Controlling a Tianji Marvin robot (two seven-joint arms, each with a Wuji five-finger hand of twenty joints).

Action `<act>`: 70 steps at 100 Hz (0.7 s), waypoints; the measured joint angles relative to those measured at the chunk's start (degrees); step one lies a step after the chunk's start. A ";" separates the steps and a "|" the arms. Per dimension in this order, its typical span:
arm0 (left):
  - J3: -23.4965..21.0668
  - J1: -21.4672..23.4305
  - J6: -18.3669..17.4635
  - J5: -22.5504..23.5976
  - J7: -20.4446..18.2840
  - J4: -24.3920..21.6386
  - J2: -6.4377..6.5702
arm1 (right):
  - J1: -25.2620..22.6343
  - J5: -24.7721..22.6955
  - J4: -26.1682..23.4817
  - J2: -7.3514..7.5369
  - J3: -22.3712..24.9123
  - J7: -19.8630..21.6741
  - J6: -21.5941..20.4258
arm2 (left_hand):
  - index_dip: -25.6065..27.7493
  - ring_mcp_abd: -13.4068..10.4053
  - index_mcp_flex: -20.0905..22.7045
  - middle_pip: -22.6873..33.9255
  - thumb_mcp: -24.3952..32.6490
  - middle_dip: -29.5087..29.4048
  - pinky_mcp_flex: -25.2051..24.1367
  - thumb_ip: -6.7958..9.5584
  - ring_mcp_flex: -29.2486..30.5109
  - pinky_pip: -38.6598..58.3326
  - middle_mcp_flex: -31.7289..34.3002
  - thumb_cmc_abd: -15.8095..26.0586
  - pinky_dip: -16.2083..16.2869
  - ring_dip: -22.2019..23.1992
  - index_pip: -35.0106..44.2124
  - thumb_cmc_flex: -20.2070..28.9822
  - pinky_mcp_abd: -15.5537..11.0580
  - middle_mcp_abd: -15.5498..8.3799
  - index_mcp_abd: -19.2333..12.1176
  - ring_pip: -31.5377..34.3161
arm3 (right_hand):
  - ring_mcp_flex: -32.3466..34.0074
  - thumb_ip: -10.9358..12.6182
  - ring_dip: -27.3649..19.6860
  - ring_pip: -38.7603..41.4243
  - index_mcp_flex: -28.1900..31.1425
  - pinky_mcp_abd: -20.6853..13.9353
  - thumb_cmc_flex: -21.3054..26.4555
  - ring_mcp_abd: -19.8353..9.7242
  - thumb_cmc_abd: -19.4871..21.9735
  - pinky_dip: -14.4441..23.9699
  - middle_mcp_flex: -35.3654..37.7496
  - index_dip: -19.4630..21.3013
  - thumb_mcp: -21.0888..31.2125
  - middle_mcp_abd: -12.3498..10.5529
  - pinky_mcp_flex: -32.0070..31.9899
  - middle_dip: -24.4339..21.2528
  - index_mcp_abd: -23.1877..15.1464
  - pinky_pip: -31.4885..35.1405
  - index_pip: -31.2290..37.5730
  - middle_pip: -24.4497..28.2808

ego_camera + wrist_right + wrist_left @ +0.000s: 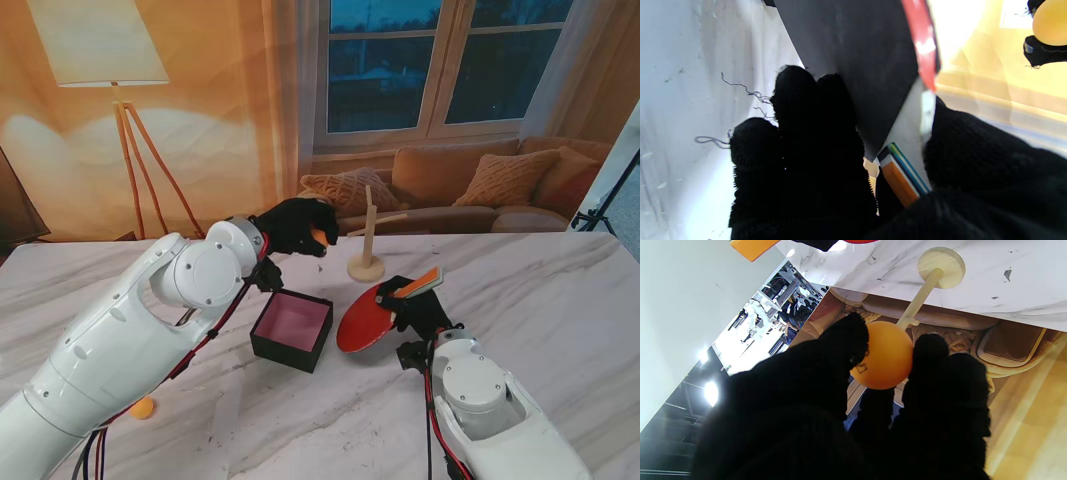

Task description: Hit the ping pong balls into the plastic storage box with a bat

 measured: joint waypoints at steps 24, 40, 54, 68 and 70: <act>0.11 0.45 0.08 -1.25 -0.05 -1.05 0.00 | 0.93 0.82 2.13 -0.25 -0.22 -0.35 0.00 | 0.00 0.00 -0.06 -0.03 -0.53 0.00 0.00 0.00 -0.01 0.10 0.00 0.13 0.00 -0.03 -0.71 0.01 0.00 0.15 0.00 0.44 | -0.02 -0.02 0.00 -0.90 0.01 -0.32 0.00 -0.07 -0.02 0.01 0.06 0.28 0.00 -0.22 -0.59 0.15 -0.13 -0.63 -0.04 -0.36; 0.57 0.35 -0.23 -1.80 -0.05 -1.16 -0.04 | 1.00 1.21 2.39 -0.36 -0.15 -0.63 -0.10 | 0.00 0.00 -0.06 -0.39 -0.55 0.00 0.00 0.00 -0.04 0.10 0.00 0.28 0.00 -1.33 -1.43 0.01 0.00 0.23 0.01 0.45 | -0.02 -0.04 0.00 -0.95 0.01 -0.33 0.00 -0.08 -0.02 0.01 0.07 0.47 0.00 -0.24 -0.62 0.33 -0.17 -0.74 -0.10 -0.47; 1.51 -0.41 -0.66 -2.75 -0.98 -0.95 -0.04 | 1.00 1.71 2.41 -0.42 -0.15 -1.11 -1.39 | -0.21 0.00 -1.02 -1.33 -0.83 0.00 -0.12 0.01 -0.15 -0.30 0.00 1.02 -0.09 -2.85 -2.92 0.01 0.00 0.53 0.68 -0.12 | -0.03 -0.04 0.00 -1.03 0.01 -0.34 0.00 -0.08 -0.02 0.01 0.08 0.62 0.00 -0.25 -0.80 0.36 -0.18 -0.78 -0.11 -0.49; 2.24 -1.21 -1.42 -3.72 -2.27 -0.23 -0.03 | 0.95 2.31 1.91 -0.43 -0.15 -1.37 -3.05 | -1.20 0.53 -1.45 -0.85 -0.83 -4.07 -3.50 0.70 -4.20 -3.84 -1.84 3.82 -0.81 -6.94 -8.17 -0.22 -0.04 0.78 1.68 -1.58 | -0.03 -0.04 0.00 -1.04 0.01 -0.35 0.00 -0.10 -0.02 0.01 0.08 0.99 0.00 -0.26 -1.10 0.37 -0.19 -1.02 -0.35 -0.51; 2.35 -1.35 -1.55 -3.87 -2.66 -0.10 -0.02 | 0.93 2.50 1.74 -0.43 -0.15 -1.43 -3.21 | -1.65 0.79 -2.51 0.10 -0.83 -5.74 -4.36 0.96 -5.06 -4.49 -2.18 4.19 -0.84 -7.84 -10.17 -0.35 -0.04 0.80 2.09 -2.38 | -0.03 -0.04 0.00 -1.04 0.01 -0.35 0.00 -0.10 -0.02 0.01 0.08 1.23 0.00 -0.26 -1.10 0.37 -0.20 -1.03 -0.47 -0.52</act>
